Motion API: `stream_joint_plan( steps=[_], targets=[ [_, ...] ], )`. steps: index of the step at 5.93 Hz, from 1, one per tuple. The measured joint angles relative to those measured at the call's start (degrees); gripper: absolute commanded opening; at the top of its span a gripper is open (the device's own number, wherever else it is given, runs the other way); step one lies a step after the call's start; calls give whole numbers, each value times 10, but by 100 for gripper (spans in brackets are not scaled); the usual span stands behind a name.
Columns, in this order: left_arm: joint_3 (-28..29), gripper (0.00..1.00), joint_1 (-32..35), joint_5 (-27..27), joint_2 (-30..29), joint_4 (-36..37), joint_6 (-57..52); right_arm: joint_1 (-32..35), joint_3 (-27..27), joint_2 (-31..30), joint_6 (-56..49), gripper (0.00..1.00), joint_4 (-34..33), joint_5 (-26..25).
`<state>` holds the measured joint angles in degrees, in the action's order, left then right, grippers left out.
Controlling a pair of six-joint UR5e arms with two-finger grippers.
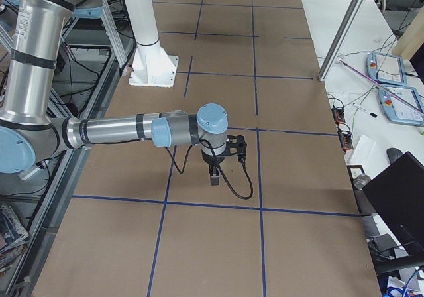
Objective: Transfer and stack yellow cup on green cup
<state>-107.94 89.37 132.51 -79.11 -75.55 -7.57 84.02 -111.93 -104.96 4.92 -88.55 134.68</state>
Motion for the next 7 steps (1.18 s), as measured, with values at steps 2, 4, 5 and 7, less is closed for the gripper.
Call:
stream_joint_plan(
  steps=[2,4,5,7],
  targets=[
    [-9,100,-1,3,9,-15,-1,-1,-4,1,1,100,0,3],
    [-6,100,-3,3,6,-39,0,0,-18,-5,4,100,0,9],
    [-9,100,-3,3,6,-42,-1,0,-20,-6,5,100,0,11],
    [-15,100,-3,2,11,-42,0,-1,-21,-5,6,100,0,11]
  ],
)
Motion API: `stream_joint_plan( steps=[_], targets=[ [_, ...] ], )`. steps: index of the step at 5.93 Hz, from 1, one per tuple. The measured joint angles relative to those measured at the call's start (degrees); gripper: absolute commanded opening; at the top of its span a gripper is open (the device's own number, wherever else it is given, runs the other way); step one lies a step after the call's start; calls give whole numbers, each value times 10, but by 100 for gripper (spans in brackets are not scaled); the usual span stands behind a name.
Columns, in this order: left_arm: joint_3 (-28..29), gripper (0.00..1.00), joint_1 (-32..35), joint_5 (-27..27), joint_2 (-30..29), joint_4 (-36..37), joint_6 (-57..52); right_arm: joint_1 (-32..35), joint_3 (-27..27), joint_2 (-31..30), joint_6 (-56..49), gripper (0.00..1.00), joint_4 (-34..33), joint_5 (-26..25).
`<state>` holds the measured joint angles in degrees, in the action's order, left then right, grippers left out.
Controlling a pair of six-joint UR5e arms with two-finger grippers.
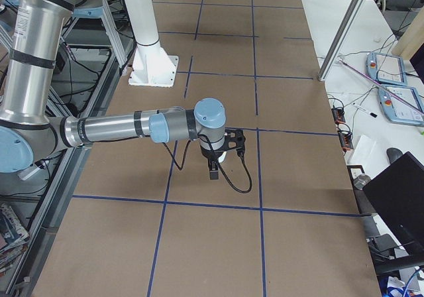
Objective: Transfer and stack yellow cup on green cup
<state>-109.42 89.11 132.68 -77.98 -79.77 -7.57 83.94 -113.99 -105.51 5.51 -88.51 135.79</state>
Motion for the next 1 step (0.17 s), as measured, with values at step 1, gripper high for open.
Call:
stream_joint_plan(
  steps=[1],
  targets=[
    [-9,100,0,1,4,3,-1,0,0,1,0,100,0,0]
  ],
)
